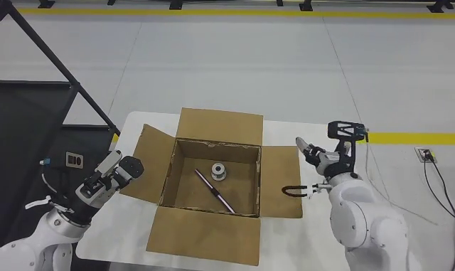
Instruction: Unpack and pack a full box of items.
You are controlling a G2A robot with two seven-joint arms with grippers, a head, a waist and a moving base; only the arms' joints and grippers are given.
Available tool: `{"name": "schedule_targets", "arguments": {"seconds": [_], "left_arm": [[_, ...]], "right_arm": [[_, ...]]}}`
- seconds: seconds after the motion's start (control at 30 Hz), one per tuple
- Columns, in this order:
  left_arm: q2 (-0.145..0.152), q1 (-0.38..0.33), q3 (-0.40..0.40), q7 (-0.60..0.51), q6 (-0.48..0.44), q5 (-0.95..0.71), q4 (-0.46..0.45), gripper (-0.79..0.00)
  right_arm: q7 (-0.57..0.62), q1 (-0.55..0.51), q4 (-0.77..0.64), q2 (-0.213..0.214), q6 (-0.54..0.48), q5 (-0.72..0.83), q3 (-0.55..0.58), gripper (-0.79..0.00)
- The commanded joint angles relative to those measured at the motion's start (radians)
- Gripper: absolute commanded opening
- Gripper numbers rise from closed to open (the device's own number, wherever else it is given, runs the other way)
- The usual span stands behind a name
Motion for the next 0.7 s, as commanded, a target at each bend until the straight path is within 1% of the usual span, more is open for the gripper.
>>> {"name": "schedule_targets", "arguments": {"seconds": [0.0,0.17,0.27,0.37,0.43,0.67], "left_arm": [[0.000,0.006,-0.003,0.027,0.000,-0.002,0.004,0.000],[0.002,0.023,-0.031,0.065,-0.009,-0.022,0.011,0.000],[0.003,0.035,-0.058,0.096,-0.010,-0.050,0.017,0.000],[0.003,0.040,-0.070,0.106,-0.012,-0.072,0.020,0.000],[0.003,0.040,-0.070,0.106,-0.012,-0.072,0.020,0.000],[0.003,0.040,-0.070,0.106,-0.012,-0.072,0.020,0.000]], "right_arm": [[0.017,0.027,0.007,-0.006,-0.050,0.014,-0.074,0.000],[0.094,0.149,0.120,-0.029,-0.160,0.082,-0.248,0.000],[0.142,0.234,0.235,-0.050,-0.185,0.110,-0.344,0.000],[0.169,0.318,0.369,-0.077,-0.184,0.155,-0.429,0.000],[0.165,0.368,0.457,-0.097,-0.182,0.197,-0.475,0.000],[0.087,0.494,0.759,-0.172,-0.122,0.288,-0.601,0.000]]}}
